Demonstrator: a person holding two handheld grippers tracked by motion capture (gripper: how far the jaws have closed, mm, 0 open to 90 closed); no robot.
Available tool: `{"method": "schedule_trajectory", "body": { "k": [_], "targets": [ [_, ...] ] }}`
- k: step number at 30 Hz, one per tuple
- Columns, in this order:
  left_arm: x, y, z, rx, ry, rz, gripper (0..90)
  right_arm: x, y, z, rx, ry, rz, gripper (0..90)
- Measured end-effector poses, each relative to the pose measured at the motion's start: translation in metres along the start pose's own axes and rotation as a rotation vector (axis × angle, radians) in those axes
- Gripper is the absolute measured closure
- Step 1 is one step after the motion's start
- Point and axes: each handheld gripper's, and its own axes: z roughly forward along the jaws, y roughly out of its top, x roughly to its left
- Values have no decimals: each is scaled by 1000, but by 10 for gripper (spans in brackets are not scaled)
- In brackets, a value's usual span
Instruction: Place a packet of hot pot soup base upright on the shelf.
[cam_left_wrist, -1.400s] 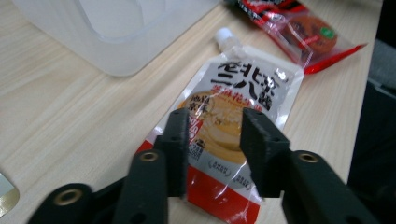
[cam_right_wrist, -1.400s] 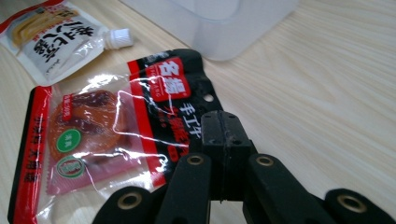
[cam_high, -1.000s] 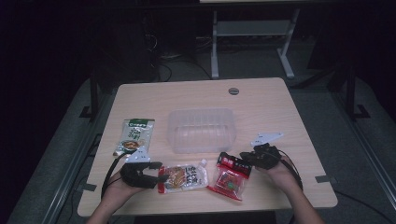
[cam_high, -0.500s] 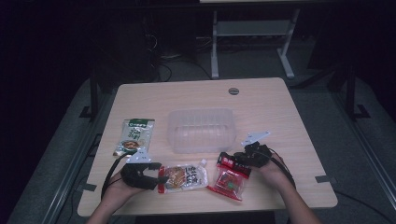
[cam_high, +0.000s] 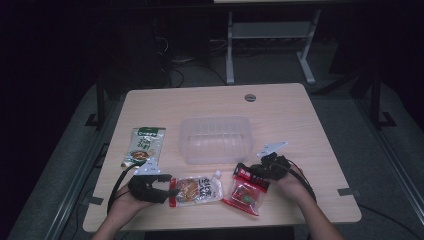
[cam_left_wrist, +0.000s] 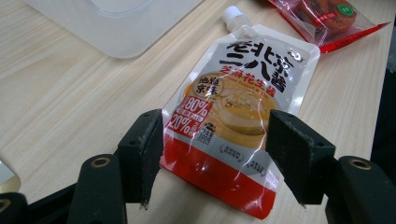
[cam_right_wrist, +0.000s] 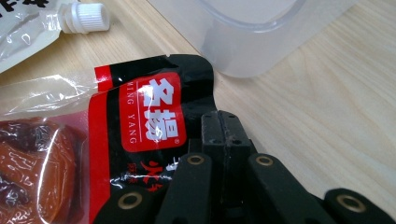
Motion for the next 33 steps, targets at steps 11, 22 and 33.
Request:
{"method": "schedule_trajectory", "body": {
  "k": [11, 22, 33],
  "targets": [
    [-1, 0, -2, -8, 2, 3, 365, -1, -6, -10, 40, -57, -13, 896],
    [-1, 0, -3, -3, 5, 14, 364, -11, -23, -27, 70, -105, 34, 896],
    [-3, 1, -3, 0, 9, 17, 363, -4, -35, -39, 96, -106, 52, 896]
  ]
}}
